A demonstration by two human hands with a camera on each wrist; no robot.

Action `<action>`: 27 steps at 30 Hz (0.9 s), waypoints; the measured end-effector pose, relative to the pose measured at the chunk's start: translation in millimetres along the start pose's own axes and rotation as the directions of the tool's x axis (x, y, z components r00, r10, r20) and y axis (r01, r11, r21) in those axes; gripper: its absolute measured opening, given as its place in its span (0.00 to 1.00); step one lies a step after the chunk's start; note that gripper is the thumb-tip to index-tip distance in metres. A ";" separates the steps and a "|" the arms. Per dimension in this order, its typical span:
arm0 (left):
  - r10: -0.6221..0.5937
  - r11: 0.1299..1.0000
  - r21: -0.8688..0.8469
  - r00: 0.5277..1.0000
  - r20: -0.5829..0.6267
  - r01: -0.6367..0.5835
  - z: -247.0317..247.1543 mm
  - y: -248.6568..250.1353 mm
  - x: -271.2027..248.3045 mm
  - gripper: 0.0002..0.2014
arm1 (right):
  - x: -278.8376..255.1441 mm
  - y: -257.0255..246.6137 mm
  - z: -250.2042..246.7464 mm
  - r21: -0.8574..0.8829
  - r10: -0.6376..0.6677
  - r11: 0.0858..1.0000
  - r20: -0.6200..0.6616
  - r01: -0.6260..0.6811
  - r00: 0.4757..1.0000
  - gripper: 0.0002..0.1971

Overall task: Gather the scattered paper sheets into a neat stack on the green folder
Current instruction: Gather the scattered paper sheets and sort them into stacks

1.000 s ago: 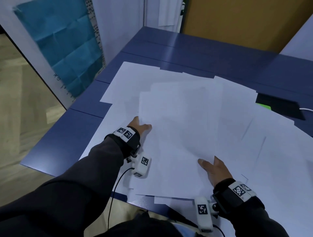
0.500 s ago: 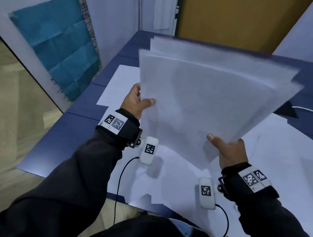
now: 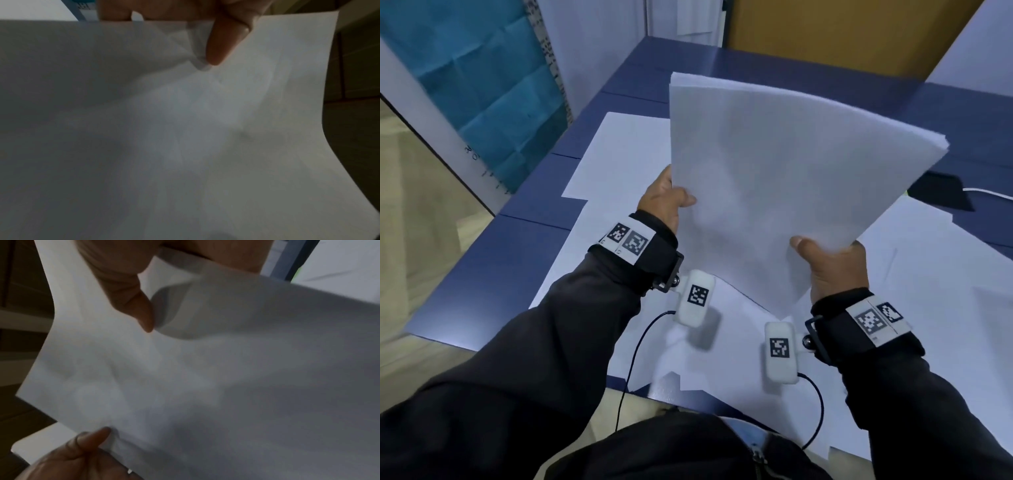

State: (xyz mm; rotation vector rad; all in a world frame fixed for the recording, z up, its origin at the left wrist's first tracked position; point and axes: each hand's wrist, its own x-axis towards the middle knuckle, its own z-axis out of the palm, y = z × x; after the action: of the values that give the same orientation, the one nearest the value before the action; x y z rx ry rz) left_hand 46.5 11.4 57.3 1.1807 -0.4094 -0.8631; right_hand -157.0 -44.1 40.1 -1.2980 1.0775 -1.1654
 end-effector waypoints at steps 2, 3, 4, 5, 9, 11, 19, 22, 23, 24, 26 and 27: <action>0.017 1.000 0.001 1.000 -0.006 -0.017 -3.0 0.9 3.2 0.27 | 3.5 -0.5 -1.4 -0.011 -0.003 1.000 0.018 0.003 1.000 0.14; 0.013 1.000 0.021 1.000 0.005 -0.013 -5.0 0.0 5.9 0.27 | 4.9 1.9 -2.1 -0.021 0.005 1.000 0.028 -0.005 1.000 0.14; -0.007 0.998 0.058 1.000 0.023 0.005 -7.6 -3.8 8.4 0.27 | 4.4 5.4 -2.1 -0.032 0.023 0.999 0.035 -0.022 0.999 0.14; -0.043 0.993 0.110 0.998 0.042 0.038 -9.4 -9.8 10.5 0.26 | 3.3 11.4 -2.0 -0.039 0.056 0.998 0.035 -0.055 0.998 0.14; -0.140 0.971 0.198 0.990 0.020 0.133 -12.8 -26.1 8.0 0.27 | -3.9 25.6 -1.1 -0.044 0.142 0.989 0.012 -0.142 0.990 0.14; -0.116 0.985 0.135 0.993 0.034 0.111 -15.6 -25.7 8.1 0.27 | -1.4 25.5 -3.5 -0.039 0.131 0.991 -0.006 -0.131 0.991 0.13; -0.199 0.937 0.290 0.980 -0.020 0.196 -32.0 -66.9 17.3 0.24 | -5.2 54.4 -1.2 -0.126 0.297 0.948 0.012 -0.293 0.955 0.12; -0.225 0.898 0.391 0.974 0.018 0.200 -38.0 -75.4 18.0 0.22 | -5.9 56.5 1.3 -0.150 0.338 0.933 0.048 -0.328 0.940 0.14; -0.235 0.883 0.423 0.972 0.026 0.203 -39.4 -77.0 19.5 0.21 | -7.1 57.8 1.1 -0.193 0.350 0.923 0.059 -0.334 0.935 0.13; -0.251 0.873 0.439 0.967 0.031 0.212 -40.1 -76.5 20.3 0.21 | -8.5 58.0 1.0 -0.227 0.353 0.916 0.070 -0.330 0.933 0.11; -0.279 0.857 0.462 0.959 0.039 0.231 -42.5 -74.8 24.0 0.22 | -9.8 58.7 0.1 -0.261 0.344 0.914 0.097 -0.310 0.934 0.06; -0.283 0.844 0.486 0.958 0.040 0.229 -43.9 -73.7 26.6 0.24 | -9.2 60.0 0.6 -0.278 0.339 0.913 0.104 -0.299 0.935 0.08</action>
State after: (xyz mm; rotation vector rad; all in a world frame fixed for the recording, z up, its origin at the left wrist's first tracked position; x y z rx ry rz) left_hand 66.2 9.8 -30.3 1.6785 -0.5867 -1.1020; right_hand -156.5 -38.4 -20.3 -1.3219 1.3044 -0.6860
